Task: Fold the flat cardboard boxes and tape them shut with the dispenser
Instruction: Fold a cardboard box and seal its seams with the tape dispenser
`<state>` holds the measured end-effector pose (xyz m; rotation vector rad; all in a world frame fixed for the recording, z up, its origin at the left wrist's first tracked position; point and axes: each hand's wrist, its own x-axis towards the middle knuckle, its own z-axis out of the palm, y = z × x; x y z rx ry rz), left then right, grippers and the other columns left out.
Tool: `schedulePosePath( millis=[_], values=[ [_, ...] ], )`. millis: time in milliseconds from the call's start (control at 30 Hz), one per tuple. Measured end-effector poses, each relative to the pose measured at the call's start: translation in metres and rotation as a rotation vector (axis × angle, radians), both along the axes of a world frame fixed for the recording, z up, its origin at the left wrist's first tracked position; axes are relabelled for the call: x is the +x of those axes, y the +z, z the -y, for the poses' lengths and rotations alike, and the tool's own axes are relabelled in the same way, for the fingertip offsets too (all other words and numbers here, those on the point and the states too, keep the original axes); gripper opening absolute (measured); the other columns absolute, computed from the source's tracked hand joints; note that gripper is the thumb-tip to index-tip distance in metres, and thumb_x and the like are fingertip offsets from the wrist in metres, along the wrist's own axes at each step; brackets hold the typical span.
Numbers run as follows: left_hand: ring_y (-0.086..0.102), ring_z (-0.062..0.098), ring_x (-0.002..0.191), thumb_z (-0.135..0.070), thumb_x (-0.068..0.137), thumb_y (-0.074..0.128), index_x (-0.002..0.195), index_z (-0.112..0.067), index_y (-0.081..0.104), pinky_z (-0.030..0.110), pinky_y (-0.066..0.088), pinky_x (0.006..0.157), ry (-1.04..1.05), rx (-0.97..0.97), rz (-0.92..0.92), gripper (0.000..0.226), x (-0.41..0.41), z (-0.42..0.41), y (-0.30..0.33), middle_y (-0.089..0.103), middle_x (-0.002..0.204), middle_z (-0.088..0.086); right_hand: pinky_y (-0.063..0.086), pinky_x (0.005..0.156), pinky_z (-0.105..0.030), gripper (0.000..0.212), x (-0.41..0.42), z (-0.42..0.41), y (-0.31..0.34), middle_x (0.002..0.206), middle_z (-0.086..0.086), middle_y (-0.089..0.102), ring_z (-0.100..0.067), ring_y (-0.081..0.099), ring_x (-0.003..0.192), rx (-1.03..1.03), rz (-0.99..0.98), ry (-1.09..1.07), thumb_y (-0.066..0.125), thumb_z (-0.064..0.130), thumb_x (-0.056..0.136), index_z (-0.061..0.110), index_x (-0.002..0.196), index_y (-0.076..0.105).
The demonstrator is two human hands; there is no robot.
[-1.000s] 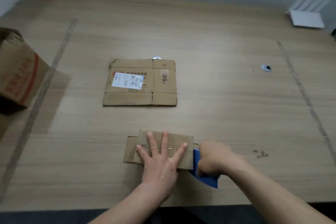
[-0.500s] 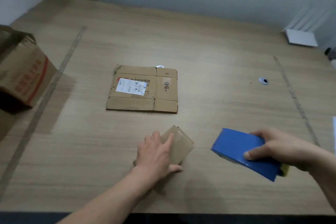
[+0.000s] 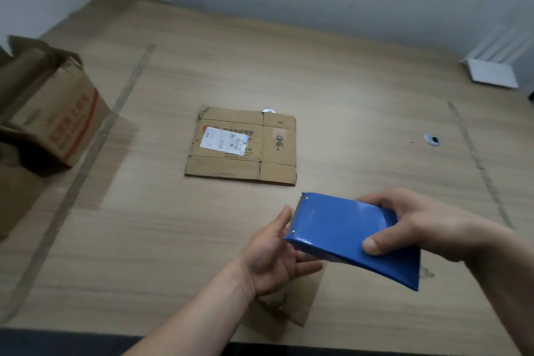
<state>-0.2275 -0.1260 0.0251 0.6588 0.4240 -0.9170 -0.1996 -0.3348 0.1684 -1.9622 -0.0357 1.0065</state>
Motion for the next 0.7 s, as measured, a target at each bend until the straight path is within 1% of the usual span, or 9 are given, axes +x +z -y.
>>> schedulePosePath(
  millis=[100,167,267,333,400,467,567,633,700],
  values=[
    [0.068,0.025,0.088,-0.039,0.095,0.055,0.115,-0.01,0.071,0.038,0.058,0.074,0.061,-0.02,0.022,0.039,0.0,-0.004,0.002,0.069,0.112,0.013,0.054,0.082,-0.043,0.06,0.002,-0.006,-0.005,0.105,-0.015,0.076,-0.035,0.072,0.095,0.012,-0.006,0.007,0.088,0.035,0.054,0.018,0.111,0.076],
    [0.069,0.023,0.079,-0.02,0.093,0.058,0.1,-0.008,0.073,0.033,0.059,0.065,0.09,0.0,0.044,0.021,0.001,-0.007,-0.001,0.071,0.1,0.013,0.054,0.084,-0.045,0.059,0.002,-0.009,-0.007,0.105,-0.014,0.076,-0.038,0.071,0.098,0.017,-0.014,0.004,0.088,0.036,0.055,0.021,0.11,0.076],
    [0.063,0.016,0.062,-0.006,0.094,0.055,0.088,-0.006,0.071,0.025,0.054,0.053,0.068,0.063,0.102,0.017,0.002,-0.011,-0.003,0.069,0.08,0.01,0.054,0.085,-0.049,0.059,0.001,-0.01,-0.01,0.106,-0.014,0.076,-0.043,0.069,0.101,0.018,-0.037,-0.003,0.088,0.036,0.056,0.022,0.112,0.076],
    [0.064,0.017,0.065,-0.011,0.093,0.06,0.089,-0.006,0.073,0.027,0.055,0.057,0.066,0.074,0.102,0.014,0.003,-0.012,-0.002,0.07,0.084,0.01,0.053,0.09,-0.057,0.061,0.001,-0.011,-0.012,0.108,-0.015,0.075,-0.044,0.068,0.103,0.019,-0.052,-0.011,0.088,0.036,0.057,0.02,0.115,0.075],
    [0.069,0.025,0.091,-0.029,0.096,0.059,0.109,-0.006,0.073,0.039,0.058,0.078,0.052,0.015,0.084,0.03,0.005,-0.012,-0.003,0.071,0.107,0.011,0.049,0.095,-0.063,0.065,0.001,-0.011,-0.014,0.111,-0.017,0.074,-0.045,0.067,0.105,0.021,-0.065,-0.008,0.087,0.036,0.058,0.019,0.118,0.073],
    [0.061,0.032,0.117,-0.046,0.102,0.043,0.129,-0.005,0.064,0.048,0.05,0.098,0.031,-0.091,0.027,0.053,0.008,-0.012,-0.003,0.063,0.131,0.016,0.048,0.096,-0.065,0.066,0.001,-0.012,-0.016,0.112,-0.017,0.074,-0.045,0.067,0.105,0.02,-0.074,-0.002,0.088,0.037,0.059,0.018,0.12,0.072],
    [0.063,0.032,0.114,-0.055,0.099,0.031,0.129,-0.004,0.063,0.046,0.051,0.095,0.027,-0.206,-0.052,0.068,0.011,-0.01,-0.003,0.06,0.134,0.019,0.048,0.096,-0.065,0.066,0.002,-0.01,-0.017,0.112,-0.018,0.073,-0.046,0.067,0.106,0.026,-0.084,0.002,0.088,0.036,0.059,0.017,0.12,0.072],
    [0.061,0.031,0.118,-0.053,0.101,0.034,0.133,-0.005,0.06,0.046,0.052,0.096,0.016,-0.21,-0.029,0.064,0.012,-0.01,-0.004,0.057,0.138,0.019,0.048,0.096,-0.065,0.067,0.004,-0.009,-0.017,0.113,-0.019,0.073,-0.047,0.066,0.107,0.037,-0.091,0.001,0.088,0.035,0.06,0.016,0.122,0.071],
    [0.055,0.031,0.126,-0.047,0.104,0.039,0.139,-0.005,0.055,0.046,0.046,0.104,-0.007,-0.222,0.016,0.057,0.012,-0.009,-0.005,0.052,0.143,0.018,0.047,0.097,-0.065,0.067,0.005,-0.007,-0.017,0.114,-0.019,0.073,-0.047,0.066,0.107,0.039,-0.089,0.001,0.087,0.035,0.061,0.015,0.123,0.07]
  ],
)
